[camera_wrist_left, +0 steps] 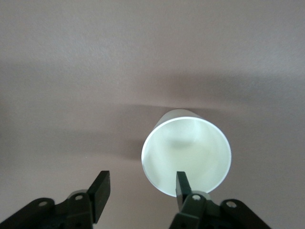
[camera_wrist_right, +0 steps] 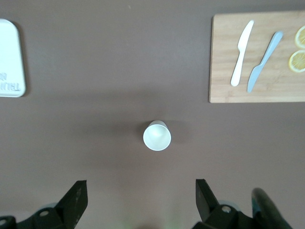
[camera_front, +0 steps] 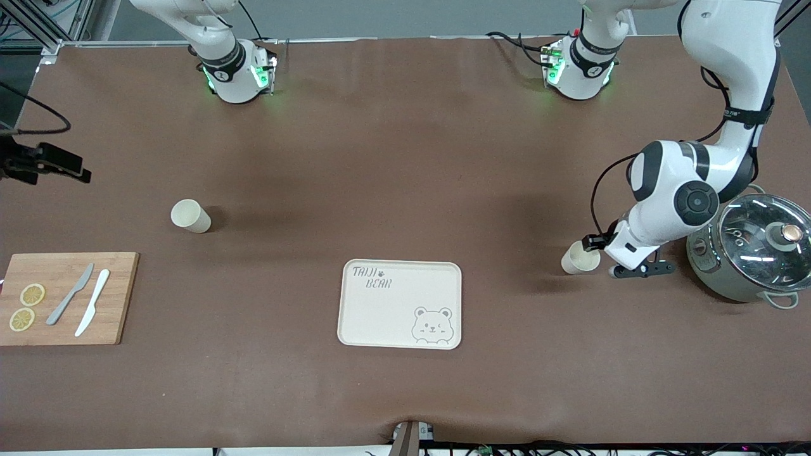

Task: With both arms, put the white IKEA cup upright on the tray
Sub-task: 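Grasp the white cup with the left gripper while the right gripper reaches the other cup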

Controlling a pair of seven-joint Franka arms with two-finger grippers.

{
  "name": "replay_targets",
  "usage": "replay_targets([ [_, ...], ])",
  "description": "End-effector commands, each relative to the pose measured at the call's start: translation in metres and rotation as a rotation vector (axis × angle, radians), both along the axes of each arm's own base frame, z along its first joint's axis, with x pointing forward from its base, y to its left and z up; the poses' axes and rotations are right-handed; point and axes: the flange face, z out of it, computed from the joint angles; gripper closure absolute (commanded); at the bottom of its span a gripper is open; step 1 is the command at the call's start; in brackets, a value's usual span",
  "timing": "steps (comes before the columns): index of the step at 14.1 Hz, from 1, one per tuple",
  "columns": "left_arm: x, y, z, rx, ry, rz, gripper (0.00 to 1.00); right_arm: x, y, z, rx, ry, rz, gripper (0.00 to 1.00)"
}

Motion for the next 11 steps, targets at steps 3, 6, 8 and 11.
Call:
replay_targets([
  [3, 0.003, 0.002, -0.024, -0.023, 0.001, 0.025, 0.57, 0.020, -0.019, -0.058, -0.007, 0.099, -0.028, 0.00],
  [6, 0.004, 0.000, -0.022, -0.025, -0.005, 0.021, 1.00, 0.030, -0.023, -0.084, -0.007, 0.123, -0.034, 0.00],
  [8, 0.007, -0.002, -0.017, -0.027, -0.015, 0.019, 1.00, 0.037, -0.024, -0.103, -0.008, 0.133, -0.034, 0.00],
  [11, 0.016, -0.008, 0.006, -0.031, -0.053, 0.016, 1.00, 0.033, -0.024, -0.139, -0.008, 0.128, -0.036, 0.00],
])
